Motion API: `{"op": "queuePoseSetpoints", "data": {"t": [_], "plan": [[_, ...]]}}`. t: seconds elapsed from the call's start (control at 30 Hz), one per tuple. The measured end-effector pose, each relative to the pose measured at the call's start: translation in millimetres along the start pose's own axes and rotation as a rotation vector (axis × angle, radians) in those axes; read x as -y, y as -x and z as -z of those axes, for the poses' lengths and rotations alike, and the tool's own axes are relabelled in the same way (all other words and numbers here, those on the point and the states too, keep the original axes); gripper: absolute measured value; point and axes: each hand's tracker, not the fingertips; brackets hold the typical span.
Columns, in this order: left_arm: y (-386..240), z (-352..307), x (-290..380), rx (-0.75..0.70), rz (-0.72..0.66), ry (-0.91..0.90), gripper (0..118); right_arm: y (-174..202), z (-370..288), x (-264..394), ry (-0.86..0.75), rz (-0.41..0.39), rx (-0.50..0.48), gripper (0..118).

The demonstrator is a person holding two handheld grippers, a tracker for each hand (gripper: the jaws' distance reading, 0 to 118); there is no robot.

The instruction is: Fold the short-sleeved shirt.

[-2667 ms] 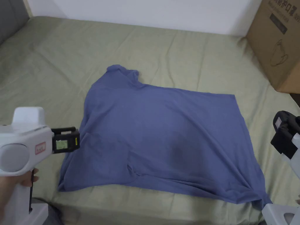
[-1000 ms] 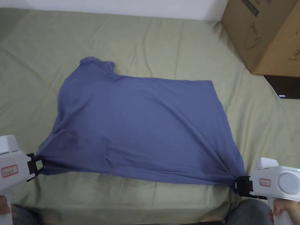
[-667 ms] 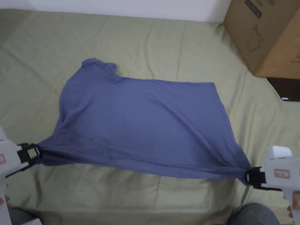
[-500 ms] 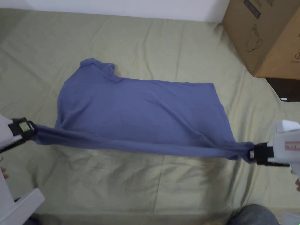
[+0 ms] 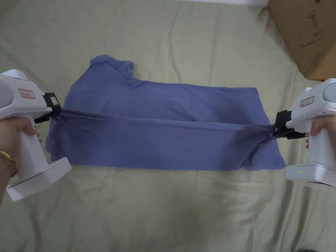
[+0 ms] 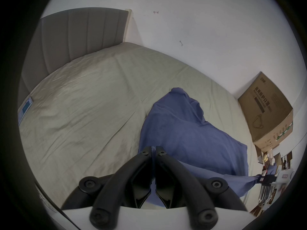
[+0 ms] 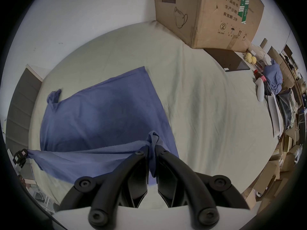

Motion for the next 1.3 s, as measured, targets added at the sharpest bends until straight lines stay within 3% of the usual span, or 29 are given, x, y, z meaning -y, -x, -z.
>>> {"op": "queuePoseSetpoints", "data": {"t": [0.07, 0.1, 0.17, 0.2, 0.23, 0.27, 0.33, 0.47, 0.63, 0.7, 0.8, 0.87, 0.93, 0.97, 1.0, 1.03, 1.3], "plan": [[-5, 20, -3, -0.020, 0.016, 0.021, 0, 3, 17, -7, 0.026, 0.009, 0.011, 6], [-6, 29, -4, -0.031, 0.020, 0.036, 7, 3, 25, -11, 0.030, 0.011, 0.015, 7], [-8, 43, -3, -0.061, 0.017, 0.047, 36, 3, 36, -15, 0.027, 0.025, 0.010, 20], [-8, 48, -3, -0.092, 0.026, 0.047, 69, 4, 38, -16, 0.016, 0.032, 0.013, 49], [-9, 51, -3, -0.117, 0.042, 0.044, 89, 2, 40, -19, 0.005, 0.029, 0.019, 76], [-8, 49, -3, -0.114, 0.054, 0.041, 102, 1, 39, -20, -0.004, 0.007, 0.025, 97], [-8, 39, -3, -0.116, 0.082, -0.008, 108, 0, 29, -19, -0.059, -0.052, 0.011, 104], [-8, -11, -1, -0.051, 0.136, -0.192, 109, -4, -24, -5, -0.270, -0.138, -0.026, 104], [-19, -101, 36, -0.055, 0.343, -0.482, 110, -4, -114, 63, -0.668, -0.196, -0.097, 104], [-21, -131, 56, -0.054, 0.406, -0.572, 111, 0, -141, 96, -0.778, -0.217, -0.080, 104], [-21, -162, 83, -0.049, 0.450, -0.614, 107, 7, -167, 141, -0.867, -0.229, -0.060, 103], [-18, -176, 98, -0.045, 0.456, -0.627, 94, 8, -178, 167, -0.896, -0.225, -0.086, 98], [-13, -189, 109, -0.042, 0.451, -0.638, 48, 9, -188, 187, -0.916, -0.191, -0.106, 64], [-11, -193, 113, -0.039, 0.446, -0.642, 25, 10, -191, 195, -0.922, -0.178, -0.117, 40], [-8, -198, 116, -0.030, 0.437, -0.643, 3, 10, -194, 202, -0.930, -0.165, -0.125, 9], [-5, -203, 120, -0.016, 0.424, -0.649, 0, 11, -196, 206, -0.933, -0.166, -0.129, 0], [4, -216, 125, 0.032, 0.389, -0.613, 0, 15, -205, 217, -0.939, -0.179, -0.152, 0]]}}
